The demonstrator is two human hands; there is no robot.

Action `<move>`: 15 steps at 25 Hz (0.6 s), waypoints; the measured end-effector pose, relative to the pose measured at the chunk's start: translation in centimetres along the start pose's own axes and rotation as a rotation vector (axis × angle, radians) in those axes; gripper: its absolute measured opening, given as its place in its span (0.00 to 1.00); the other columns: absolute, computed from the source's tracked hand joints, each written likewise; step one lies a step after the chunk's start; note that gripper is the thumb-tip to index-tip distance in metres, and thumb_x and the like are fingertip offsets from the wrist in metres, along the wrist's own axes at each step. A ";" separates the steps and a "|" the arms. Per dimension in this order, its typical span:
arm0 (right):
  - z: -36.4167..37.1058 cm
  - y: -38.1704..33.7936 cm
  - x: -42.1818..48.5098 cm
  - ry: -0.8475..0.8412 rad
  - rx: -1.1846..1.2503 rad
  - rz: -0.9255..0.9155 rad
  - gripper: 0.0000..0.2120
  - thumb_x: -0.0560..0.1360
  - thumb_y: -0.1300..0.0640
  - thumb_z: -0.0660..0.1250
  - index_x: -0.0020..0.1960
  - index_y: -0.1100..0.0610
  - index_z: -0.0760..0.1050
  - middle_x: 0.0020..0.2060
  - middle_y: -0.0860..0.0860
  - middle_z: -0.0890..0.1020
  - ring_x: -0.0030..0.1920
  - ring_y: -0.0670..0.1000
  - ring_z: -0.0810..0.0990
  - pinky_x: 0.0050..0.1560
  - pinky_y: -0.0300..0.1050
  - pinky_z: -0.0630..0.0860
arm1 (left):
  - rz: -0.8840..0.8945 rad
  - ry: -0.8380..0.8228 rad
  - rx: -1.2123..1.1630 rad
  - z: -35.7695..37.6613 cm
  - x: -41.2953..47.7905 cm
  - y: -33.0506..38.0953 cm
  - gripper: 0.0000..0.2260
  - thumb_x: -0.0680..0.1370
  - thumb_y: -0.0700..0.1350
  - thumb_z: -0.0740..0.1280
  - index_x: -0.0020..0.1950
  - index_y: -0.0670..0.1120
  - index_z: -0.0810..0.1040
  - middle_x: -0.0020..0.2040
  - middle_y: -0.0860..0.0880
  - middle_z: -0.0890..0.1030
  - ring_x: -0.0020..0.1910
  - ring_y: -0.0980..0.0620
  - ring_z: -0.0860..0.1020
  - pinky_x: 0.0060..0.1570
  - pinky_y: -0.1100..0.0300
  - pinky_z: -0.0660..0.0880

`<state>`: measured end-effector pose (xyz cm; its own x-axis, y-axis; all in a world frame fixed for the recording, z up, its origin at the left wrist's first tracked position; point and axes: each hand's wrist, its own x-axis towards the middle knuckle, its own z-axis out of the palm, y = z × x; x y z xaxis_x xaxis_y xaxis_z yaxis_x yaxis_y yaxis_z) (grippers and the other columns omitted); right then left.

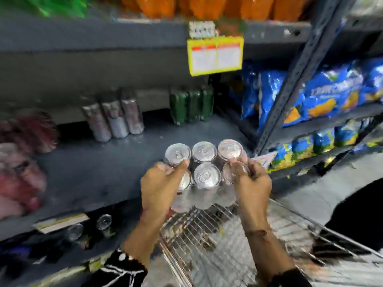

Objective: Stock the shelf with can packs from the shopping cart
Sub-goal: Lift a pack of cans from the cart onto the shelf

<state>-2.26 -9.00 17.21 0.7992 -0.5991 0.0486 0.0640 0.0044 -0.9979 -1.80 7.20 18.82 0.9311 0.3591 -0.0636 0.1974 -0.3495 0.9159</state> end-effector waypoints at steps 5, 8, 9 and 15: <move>9.3 -2.3 -1.2 -0.190 0.039 -0.081 0.10 0.74 0.58 0.69 0.54 0.60 0.80 0.46 0.55 0.85 0.46 0.48 0.80 0.53 0.49 0.77 | 0.123 0.197 0.101 -7.9 5.8 2.0 0.23 0.70 0.61 0.67 0.39 0.39 0.77 0.44 0.38 0.83 0.49 0.37 0.79 0.50 0.48 0.76; 15.4 -1.7 -1.8 -0.260 0.020 -0.039 0.12 0.73 0.59 0.69 0.55 0.62 0.79 0.49 0.59 0.85 0.48 0.50 0.80 0.57 0.55 0.77 | 0.041 0.258 0.096 -11.3 10.8 0.7 0.22 0.69 0.60 0.69 0.38 0.40 0.77 0.42 0.40 0.83 0.47 0.39 0.80 0.44 0.53 0.74; 17.1 -1.4 -2.0 -0.285 0.012 -0.016 0.12 0.73 0.60 0.70 0.56 0.62 0.79 0.50 0.59 0.85 0.48 0.51 0.80 0.58 0.55 0.78 | 0.012 0.263 0.097 -12.1 12.3 0.1 0.23 0.68 0.60 0.69 0.38 0.39 0.77 0.42 0.40 0.83 0.46 0.40 0.80 0.43 0.53 0.74; 22.4 0.8 -2.7 -0.336 -0.043 0.059 0.13 0.73 0.60 0.70 0.57 0.62 0.78 0.47 0.56 0.85 0.48 0.54 0.82 0.58 0.53 0.78 | -0.088 0.219 0.158 -14.4 17.9 -2.9 0.24 0.66 0.62 0.71 0.29 0.41 0.72 0.31 0.44 0.77 0.40 0.41 0.78 0.35 0.56 0.68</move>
<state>9.00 10.57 17.21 0.9533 -0.3020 -0.0053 -0.0078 -0.0070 -0.9999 9.84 27.10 20.71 0.8232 0.5664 -0.0377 0.3362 -0.4331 0.8363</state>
